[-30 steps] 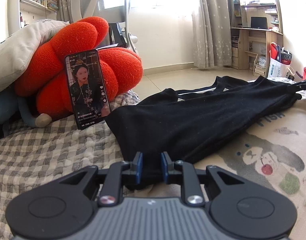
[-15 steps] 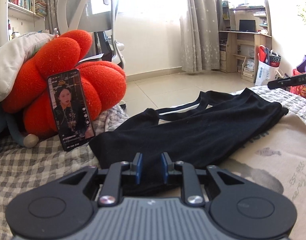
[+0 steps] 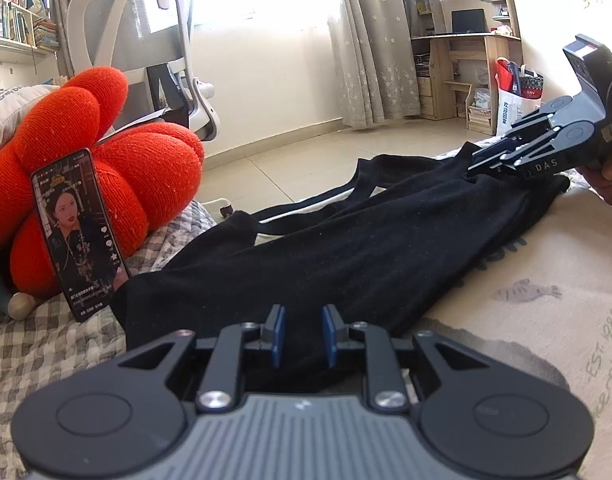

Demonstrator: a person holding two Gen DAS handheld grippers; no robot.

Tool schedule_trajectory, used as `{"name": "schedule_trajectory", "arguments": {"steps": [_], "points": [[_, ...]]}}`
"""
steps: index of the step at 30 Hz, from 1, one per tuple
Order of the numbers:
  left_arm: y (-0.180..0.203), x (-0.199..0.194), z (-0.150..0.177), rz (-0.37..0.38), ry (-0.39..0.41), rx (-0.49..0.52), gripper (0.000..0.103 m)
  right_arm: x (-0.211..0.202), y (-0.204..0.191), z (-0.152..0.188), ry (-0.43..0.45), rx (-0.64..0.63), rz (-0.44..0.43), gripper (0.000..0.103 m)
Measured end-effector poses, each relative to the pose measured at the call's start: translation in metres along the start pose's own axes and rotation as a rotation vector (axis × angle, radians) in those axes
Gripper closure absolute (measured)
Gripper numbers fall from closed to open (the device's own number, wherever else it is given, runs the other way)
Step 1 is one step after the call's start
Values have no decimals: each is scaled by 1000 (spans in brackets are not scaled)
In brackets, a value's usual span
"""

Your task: Fold clothes

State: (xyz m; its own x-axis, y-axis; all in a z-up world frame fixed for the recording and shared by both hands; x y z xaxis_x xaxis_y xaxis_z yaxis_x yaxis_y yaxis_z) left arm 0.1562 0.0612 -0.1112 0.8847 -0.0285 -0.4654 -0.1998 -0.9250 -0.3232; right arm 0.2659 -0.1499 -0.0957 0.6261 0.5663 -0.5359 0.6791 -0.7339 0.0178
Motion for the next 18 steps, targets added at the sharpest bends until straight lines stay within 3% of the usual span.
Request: {"name": "schedule_trajectory", "arguments": {"steps": [2, 5, 8, 14, 18], "points": [[0, 1, 1, -1, -2, 2, 82, -3, -3, 1, -4, -15, 17, 95], [0, 1, 2, -1, -2, 1, 82, -11, -2, 1, -4, -37, 105, 98], [0, 1, 2, 0, -2, 1, 82, -14, 6, 4, -11, -29, 147, 98], [-1, 0, 0, 6, -4, -1, 82, -31, 22, -3, 39, 26, 209, 84], [-2, -6, -5, 25, 18, -24, 81, -40, 6, -13, 74, 30, 164, 77]]}}
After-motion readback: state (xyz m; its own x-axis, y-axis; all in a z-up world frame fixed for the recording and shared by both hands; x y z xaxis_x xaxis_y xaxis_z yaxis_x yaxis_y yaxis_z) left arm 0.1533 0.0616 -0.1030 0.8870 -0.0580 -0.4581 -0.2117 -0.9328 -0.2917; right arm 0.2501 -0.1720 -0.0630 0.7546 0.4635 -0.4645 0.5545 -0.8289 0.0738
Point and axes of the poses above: each gripper's, at about its wrist camera, not at the fingertips, and x roughly the way its jaws point, y to its right, z to its underside, the point moved 9 cm from there along x, roughly the way its jaws point, and after that the axes turned 13 degrees about -z, right-handed, at the moved point
